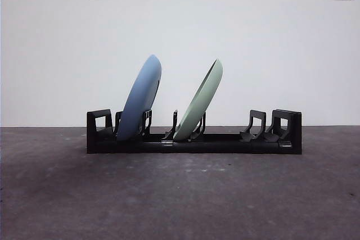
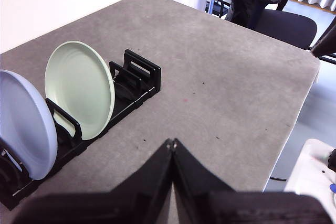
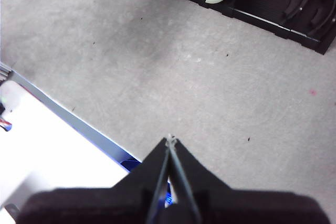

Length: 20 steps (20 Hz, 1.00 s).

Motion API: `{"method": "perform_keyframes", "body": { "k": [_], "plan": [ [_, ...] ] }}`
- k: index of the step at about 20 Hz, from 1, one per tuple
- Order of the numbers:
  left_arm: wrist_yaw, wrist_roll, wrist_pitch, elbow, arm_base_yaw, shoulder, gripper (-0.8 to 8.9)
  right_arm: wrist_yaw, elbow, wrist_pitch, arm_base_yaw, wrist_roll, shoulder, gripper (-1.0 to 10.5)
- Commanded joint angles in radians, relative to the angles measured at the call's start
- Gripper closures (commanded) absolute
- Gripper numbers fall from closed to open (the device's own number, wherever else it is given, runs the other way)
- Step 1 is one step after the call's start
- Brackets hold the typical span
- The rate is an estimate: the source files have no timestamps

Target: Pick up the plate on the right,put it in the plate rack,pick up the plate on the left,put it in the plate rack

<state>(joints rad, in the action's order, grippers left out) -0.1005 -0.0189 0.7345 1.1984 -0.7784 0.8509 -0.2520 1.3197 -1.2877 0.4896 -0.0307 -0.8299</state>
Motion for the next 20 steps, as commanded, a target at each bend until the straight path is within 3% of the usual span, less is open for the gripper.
{"method": "perform_keyframes", "body": {
  "k": [1, 10, 15, 17, 20],
  "plan": [
    [-0.004, 0.004, 0.007, -0.004, -0.002, 0.000, 8.16, 0.007, -0.008, 0.005, 0.001, -0.018, -0.001, 9.4],
    [-0.004, 0.010, 0.004, -0.004, -0.002, 0.008, 8.16, 0.183, -0.008, 0.008, 0.001, -0.018, -0.036, 9.5],
    [0.193, 0.089, -0.038, -0.004, 0.015, 0.013, 8.16, 0.238, -0.008, 0.008, 0.001, -0.018, -0.058, 9.5],
    [0.235, 0.166, -0.098, -0.005, 0.055, 0.013, 8.16, 0.246, -0.008, 0.008, 0.001, -0.018, -0.065, 9.5],
    [0.198, 0.266, -0.188, -0.011, 0.238, -0.003, 8.16, 0.246, -0.008, 0.009, 0.001, -0.018, -0.081, 9.5]
  ]
}}
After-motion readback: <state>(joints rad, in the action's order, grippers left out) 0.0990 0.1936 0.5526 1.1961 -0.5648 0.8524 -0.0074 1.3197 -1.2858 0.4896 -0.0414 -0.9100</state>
